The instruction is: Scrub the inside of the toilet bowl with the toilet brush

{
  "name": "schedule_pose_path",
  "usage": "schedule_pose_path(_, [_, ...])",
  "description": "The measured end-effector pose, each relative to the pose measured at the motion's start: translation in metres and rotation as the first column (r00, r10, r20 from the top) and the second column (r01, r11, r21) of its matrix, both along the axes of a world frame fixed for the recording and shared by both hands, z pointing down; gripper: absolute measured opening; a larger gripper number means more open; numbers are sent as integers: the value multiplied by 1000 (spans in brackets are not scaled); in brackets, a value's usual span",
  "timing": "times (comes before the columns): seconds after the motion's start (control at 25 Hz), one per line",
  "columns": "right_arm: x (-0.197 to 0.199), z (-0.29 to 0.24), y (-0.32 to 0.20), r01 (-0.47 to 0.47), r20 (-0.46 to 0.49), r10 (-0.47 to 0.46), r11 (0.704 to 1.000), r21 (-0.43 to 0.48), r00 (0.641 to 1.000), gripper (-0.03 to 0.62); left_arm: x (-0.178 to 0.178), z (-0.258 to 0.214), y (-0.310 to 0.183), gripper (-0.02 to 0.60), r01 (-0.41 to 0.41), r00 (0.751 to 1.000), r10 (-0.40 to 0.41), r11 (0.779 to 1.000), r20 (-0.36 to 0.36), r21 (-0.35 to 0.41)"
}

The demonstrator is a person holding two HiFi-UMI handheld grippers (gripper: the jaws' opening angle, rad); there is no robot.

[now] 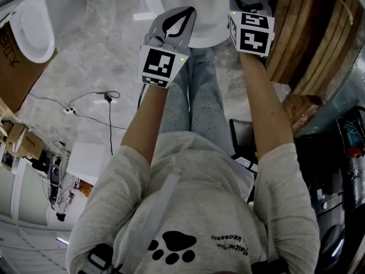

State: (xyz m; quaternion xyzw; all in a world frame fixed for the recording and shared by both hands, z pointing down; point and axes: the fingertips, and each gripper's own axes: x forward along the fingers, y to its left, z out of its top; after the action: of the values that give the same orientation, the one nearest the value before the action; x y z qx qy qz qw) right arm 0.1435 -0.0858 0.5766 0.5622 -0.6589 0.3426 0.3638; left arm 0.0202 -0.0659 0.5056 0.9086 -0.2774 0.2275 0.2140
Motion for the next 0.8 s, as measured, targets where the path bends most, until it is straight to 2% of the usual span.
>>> schedule_pose_path(0.8, [26,3,44,-107,-11,107,993,-40,994,153,4,-2,32,-11,-31,1000,31,1000,-2,1])
